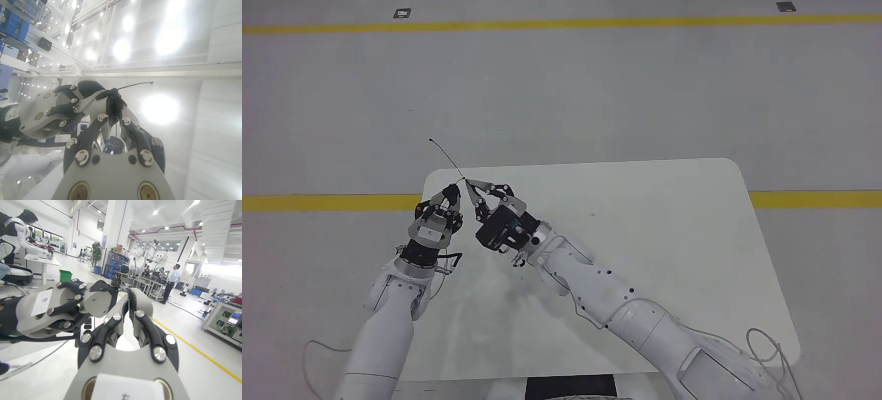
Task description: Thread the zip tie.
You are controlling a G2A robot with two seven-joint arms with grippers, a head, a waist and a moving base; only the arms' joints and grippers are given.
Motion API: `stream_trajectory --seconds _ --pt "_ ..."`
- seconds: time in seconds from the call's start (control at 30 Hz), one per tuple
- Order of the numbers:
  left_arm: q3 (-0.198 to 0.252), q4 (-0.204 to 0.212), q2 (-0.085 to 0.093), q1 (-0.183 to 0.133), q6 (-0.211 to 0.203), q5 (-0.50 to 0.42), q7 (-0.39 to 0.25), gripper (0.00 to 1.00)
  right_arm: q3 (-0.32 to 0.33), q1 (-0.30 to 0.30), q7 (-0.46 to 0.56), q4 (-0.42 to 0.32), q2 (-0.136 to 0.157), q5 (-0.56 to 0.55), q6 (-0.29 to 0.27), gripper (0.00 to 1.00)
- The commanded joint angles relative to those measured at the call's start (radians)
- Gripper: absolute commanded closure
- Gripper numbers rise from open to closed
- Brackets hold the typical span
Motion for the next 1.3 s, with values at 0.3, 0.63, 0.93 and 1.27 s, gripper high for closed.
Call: stream_trajectory --seconds 0.3,0.63,0.93,1.27 --pt "0.0 0.0 0.0 0.0 0.0 0.0 0.0 1.0 -0.022 0.017 0.009 0.031 0.012 0.0 0.02 1.0" --pt "0.0 0.0 0.0 0.0 0.0 0.0 0.0 1.0 -0.041 0.018 0.031 0.043 0.041 0.0 0.045 1.0" --pt "0.0 0.0 0.0 0.0 0.0 0.0 0.0 1.0 -0.041 0.003 0.057 0.037 0.072 0.0 0.06 1.0" --pt "0.0 0.0 0.0 0.0 0.0 0.0 0.0 1.0 -0.057 -0.005 0.084 0.015 0.099 0.0 0.061 1.0"
